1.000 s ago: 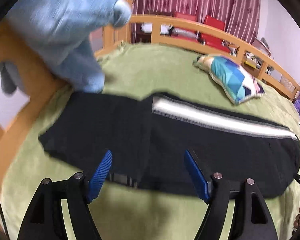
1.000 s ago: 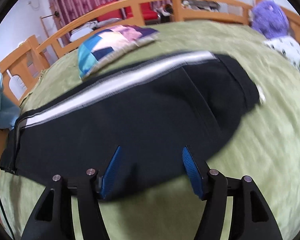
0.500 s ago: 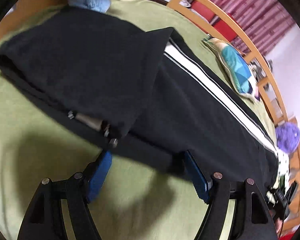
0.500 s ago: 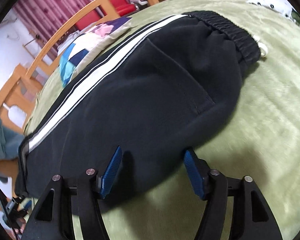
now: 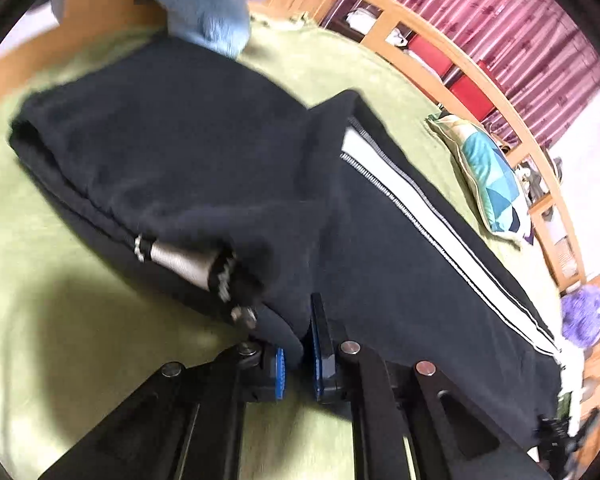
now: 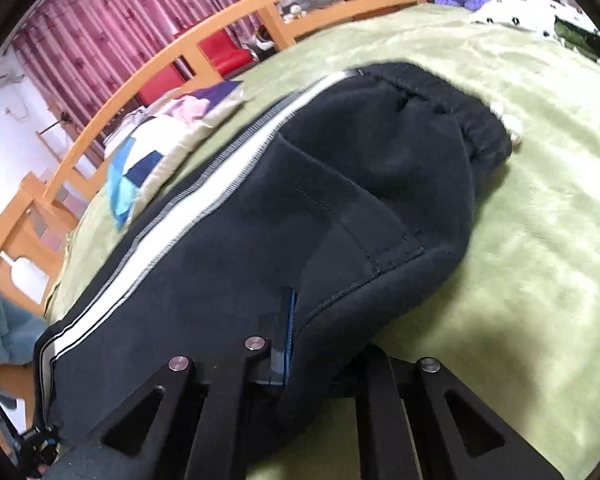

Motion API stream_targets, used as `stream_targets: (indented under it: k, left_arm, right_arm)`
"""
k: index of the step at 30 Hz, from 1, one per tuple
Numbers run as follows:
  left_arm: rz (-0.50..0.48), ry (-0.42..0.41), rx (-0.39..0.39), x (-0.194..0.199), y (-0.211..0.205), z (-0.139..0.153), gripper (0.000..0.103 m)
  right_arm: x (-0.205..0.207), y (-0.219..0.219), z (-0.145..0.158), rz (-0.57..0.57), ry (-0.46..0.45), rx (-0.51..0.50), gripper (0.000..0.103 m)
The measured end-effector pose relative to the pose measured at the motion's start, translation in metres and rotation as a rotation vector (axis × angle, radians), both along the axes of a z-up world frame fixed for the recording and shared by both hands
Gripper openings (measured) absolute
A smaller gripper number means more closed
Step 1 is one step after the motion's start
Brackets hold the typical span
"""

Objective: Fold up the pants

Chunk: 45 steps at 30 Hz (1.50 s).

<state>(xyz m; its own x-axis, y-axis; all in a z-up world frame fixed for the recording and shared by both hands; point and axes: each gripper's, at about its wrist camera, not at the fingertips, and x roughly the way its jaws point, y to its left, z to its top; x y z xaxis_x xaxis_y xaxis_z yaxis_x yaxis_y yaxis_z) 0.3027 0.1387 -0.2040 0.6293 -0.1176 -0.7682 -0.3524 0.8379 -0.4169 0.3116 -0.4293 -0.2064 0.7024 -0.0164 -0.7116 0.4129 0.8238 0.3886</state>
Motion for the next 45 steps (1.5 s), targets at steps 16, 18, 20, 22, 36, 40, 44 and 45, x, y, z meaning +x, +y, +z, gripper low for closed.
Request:
stream_targets:
  k: [16,18,20,22,36,40,44,45]
  left_arm:
    - [-0.238,0.053,0.077,-0.249,-0.065,0.014,0.013]
    - [-0.253,0.056,0.074,-0.258,-0.063,0.014,0.018]
    - [-0.272,0.084,0.077,-0.267,-0.059,0.013,0.022]
    - [-0.296,0.093,0.100,-0.277,-0.055,0.017,0.030]
    - [-0.318,-0.055,0.389,-0.295,-0.051,0.056,0.057]
    - [-0.309,-0.050,0.404,-0.280,-0.051,0.046,0.057]
    - [-0.332,-0.021,0.449,-0.258,-0.054,0.030,0.029]
    - [-0.348,-0.030,0.429,-0.255,-0.049,0.031,0.023]
  right_arm:
    - [-0.274,-0.059,0.035,-0.069,0.066,-0.003,0.009]
    - [-0.293,-0.065,0.031,-0.075,0.099,0.001,0.016]
    - [-0.309,-0.067,0.023,-0.084,0.134,0.023,0.024]
    - [-0.321,-0.063,0.020,-0.093,0.137,0.028,0.029]
    - [-0.358,0.019,0.053,-0.009,0.027,-0.164,0.045]
    - [-0.358,0.037,0.058,0.022,0.026,-0.182,0.045]
    - [-0.356,0.049,0.058,0.027,0.026,-0.239,0.045]
    - [-0.353,0.051,0.057,0.022,0.026,-0.247,0.045]
